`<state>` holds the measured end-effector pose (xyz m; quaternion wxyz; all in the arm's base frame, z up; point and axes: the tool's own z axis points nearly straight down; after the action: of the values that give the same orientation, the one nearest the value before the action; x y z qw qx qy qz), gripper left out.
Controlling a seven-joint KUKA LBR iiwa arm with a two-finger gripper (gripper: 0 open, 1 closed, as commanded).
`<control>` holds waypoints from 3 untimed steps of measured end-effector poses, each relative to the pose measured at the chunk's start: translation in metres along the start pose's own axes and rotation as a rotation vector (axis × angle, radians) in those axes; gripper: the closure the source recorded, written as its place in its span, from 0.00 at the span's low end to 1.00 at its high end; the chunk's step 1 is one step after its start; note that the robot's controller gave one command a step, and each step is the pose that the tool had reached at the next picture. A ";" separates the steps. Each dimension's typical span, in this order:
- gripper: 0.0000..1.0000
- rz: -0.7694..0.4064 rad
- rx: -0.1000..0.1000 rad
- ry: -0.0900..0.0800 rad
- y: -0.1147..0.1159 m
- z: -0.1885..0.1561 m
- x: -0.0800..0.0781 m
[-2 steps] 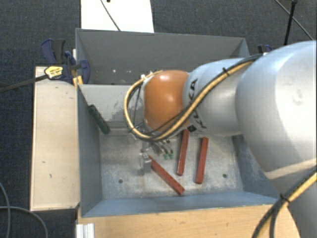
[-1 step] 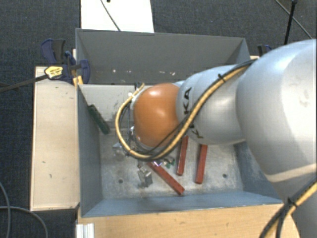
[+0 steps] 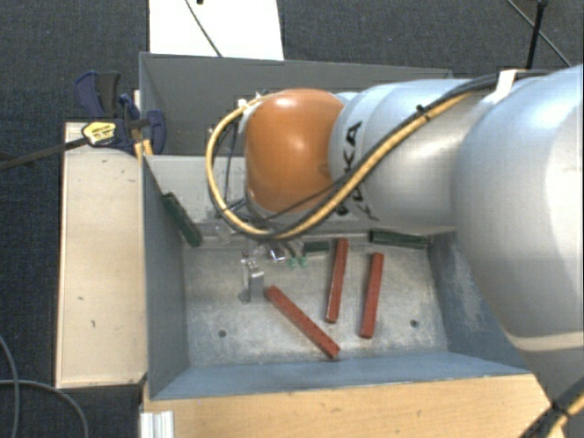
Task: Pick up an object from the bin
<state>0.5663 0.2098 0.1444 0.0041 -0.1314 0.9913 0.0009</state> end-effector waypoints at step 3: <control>0.00 -0.785 -0.002 0.001 -0.004 0.012 0.054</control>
Offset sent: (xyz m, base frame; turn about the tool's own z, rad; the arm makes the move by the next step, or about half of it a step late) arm -0.0085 0.0229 -0.0739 -0.2405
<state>0.5147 0.1922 0.1319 0.0037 -0.5008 0.8656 0.0000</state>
